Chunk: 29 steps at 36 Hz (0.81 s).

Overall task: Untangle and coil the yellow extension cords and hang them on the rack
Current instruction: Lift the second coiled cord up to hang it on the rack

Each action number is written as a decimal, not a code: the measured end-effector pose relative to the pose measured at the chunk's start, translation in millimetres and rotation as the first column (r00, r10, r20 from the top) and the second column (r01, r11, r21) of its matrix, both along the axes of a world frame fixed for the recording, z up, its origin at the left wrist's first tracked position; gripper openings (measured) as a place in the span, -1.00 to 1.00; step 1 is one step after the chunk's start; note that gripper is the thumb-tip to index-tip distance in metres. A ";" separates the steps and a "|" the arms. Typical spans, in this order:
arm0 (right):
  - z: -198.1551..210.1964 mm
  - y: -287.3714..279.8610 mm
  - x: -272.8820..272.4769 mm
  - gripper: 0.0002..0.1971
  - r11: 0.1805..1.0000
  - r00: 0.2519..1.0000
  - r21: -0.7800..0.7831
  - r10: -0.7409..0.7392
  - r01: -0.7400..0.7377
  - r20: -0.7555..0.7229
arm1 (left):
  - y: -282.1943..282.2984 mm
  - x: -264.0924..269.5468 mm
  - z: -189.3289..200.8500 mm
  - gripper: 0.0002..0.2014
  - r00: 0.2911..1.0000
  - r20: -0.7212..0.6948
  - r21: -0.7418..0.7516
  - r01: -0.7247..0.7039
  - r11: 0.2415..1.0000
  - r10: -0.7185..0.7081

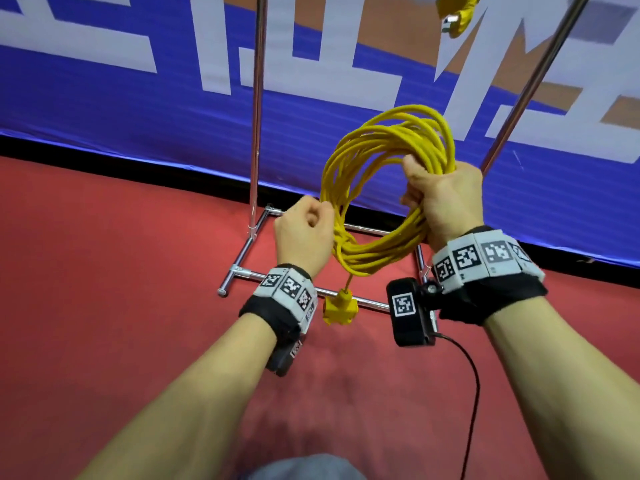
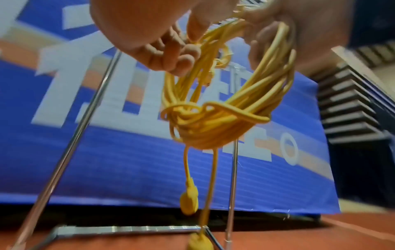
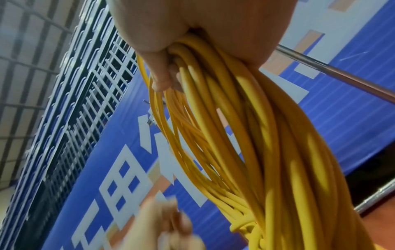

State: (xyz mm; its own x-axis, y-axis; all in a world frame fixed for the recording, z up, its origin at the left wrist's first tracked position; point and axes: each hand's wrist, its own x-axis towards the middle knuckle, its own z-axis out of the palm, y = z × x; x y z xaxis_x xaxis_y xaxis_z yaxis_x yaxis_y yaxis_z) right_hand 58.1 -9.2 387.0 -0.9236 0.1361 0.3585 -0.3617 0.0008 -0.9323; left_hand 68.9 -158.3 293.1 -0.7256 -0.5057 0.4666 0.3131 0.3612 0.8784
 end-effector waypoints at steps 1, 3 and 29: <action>1.5 -0.2 -1.5 -0.64 0.999 1.000 -0.044 -0.006 0.007 0.006 | -3.6 -1.8 -7.2 -0.69 0.999 0.029 0.101 0.023 0.995 -0.027; 5.9 -0.5 -3.8 -0.65 0.994 1.000 -0.105 -0.018 0.018 0.004 | -8.2 -2.0 -22.8 -0.74 0.988 0.080 0.251 0.109 0.962 -0.132; 55.9 -8.6 -7.2 -0.80 0.936 0.991 -0.331 0.087 -0.117 -0.104 | -23.7 -28.3 -97.3 -0.51 0.778 0.459 0.179 0.392 0.902 -0.429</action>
